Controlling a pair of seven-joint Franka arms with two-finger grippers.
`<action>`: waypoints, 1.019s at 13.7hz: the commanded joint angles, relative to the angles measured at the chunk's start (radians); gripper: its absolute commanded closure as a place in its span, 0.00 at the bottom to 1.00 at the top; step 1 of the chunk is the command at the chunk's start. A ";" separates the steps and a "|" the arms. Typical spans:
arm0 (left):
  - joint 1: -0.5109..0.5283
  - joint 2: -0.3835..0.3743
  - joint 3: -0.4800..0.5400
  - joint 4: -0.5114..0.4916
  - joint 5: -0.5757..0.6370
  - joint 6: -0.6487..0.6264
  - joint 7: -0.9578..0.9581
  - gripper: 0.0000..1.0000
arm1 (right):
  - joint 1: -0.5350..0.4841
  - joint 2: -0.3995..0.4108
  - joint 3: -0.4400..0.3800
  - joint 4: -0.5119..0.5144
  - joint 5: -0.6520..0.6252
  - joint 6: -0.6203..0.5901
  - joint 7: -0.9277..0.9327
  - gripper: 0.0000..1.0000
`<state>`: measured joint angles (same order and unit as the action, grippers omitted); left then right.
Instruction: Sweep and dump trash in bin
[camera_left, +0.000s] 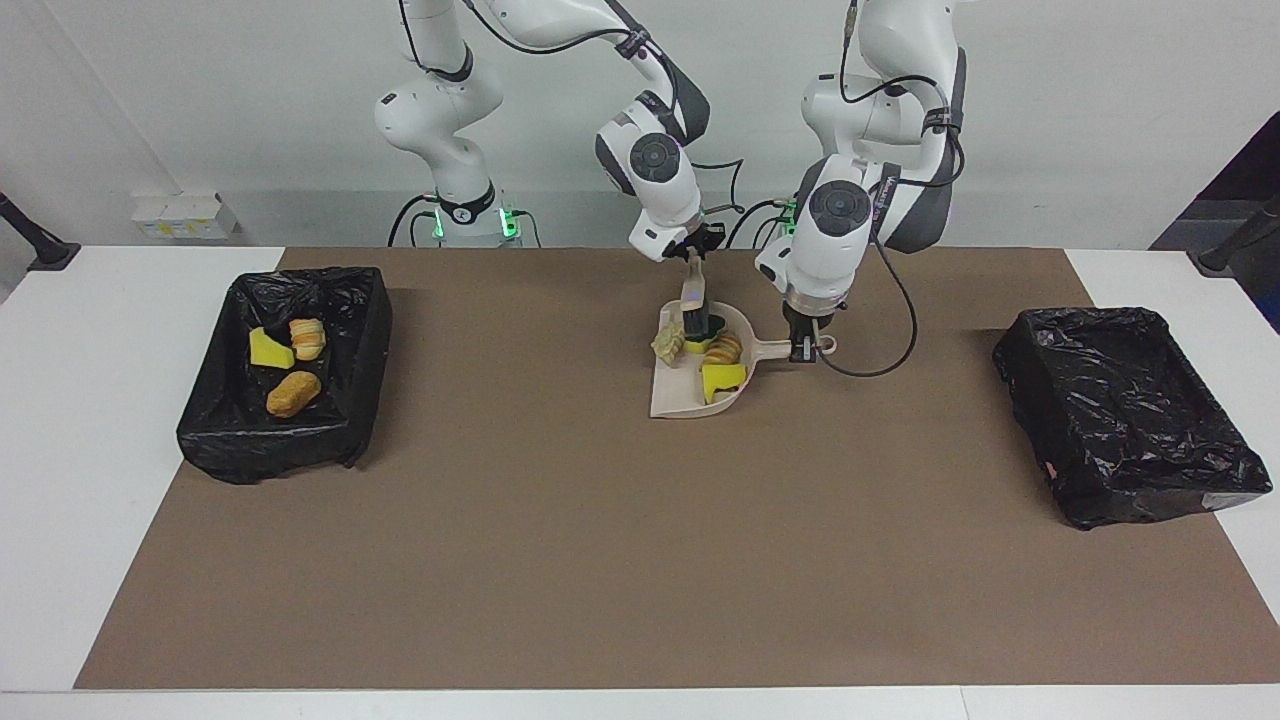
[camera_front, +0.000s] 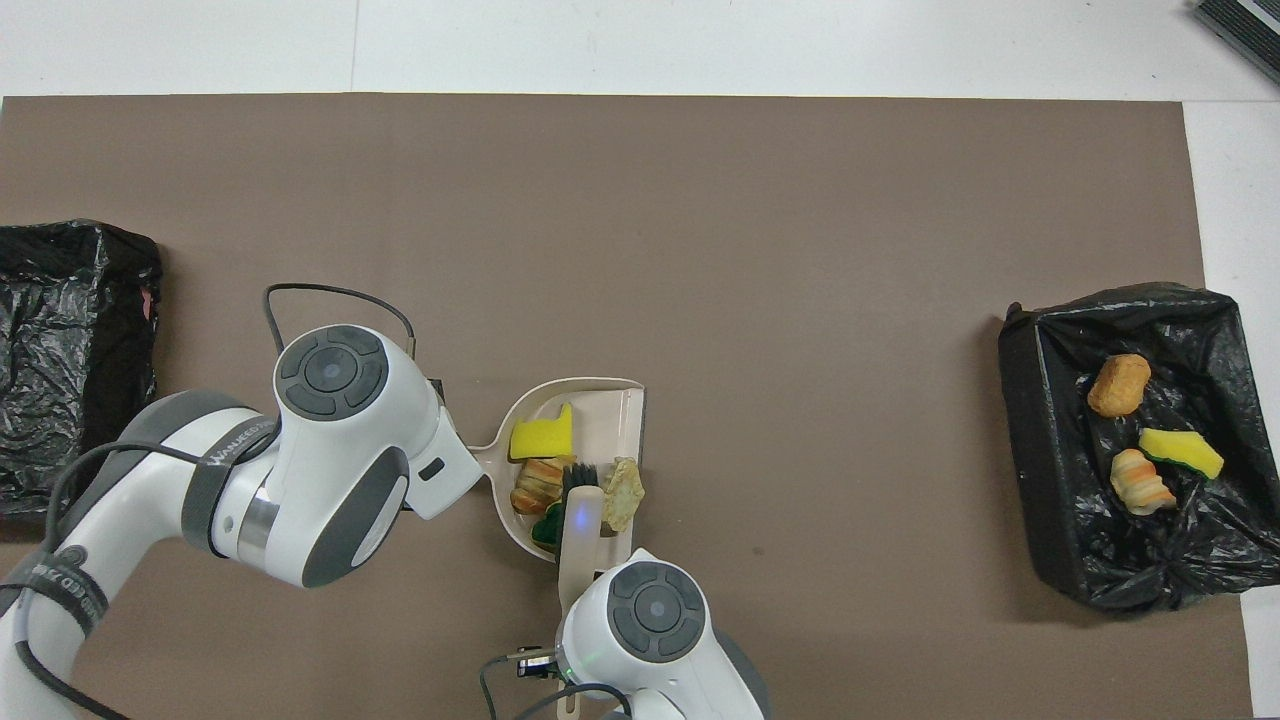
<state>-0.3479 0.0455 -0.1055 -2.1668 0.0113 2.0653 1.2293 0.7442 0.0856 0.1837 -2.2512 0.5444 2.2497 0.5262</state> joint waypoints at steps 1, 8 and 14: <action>0.026 -0.018 -0.003 -0.018 -0.043 -0.007 -0.019 1.00 | -0.009 0.005 0.005 0.027 -0.029 -0.007 -0.018 1.00; 0.069 -0.023 -0.003 -0.016 -0.111 -0.004 -0.014 1.00 | -0.078 -0.013 -0.003 0.134 -0.037 -0.177 -0.023 1.00; 0.136 -0.024 -0.003 -0.011 -0.177 -0.004 0.019 1.00 | -0.216 -0.173 -0.004 0.084 -0.038 -0.370 -0.113 1.00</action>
<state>-0.2420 0.0454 -0.1025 -2.1674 -0.1302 2.0652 1.2211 0.5917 -0.0126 0.1742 -2.1297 0.5157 1.9655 0.4755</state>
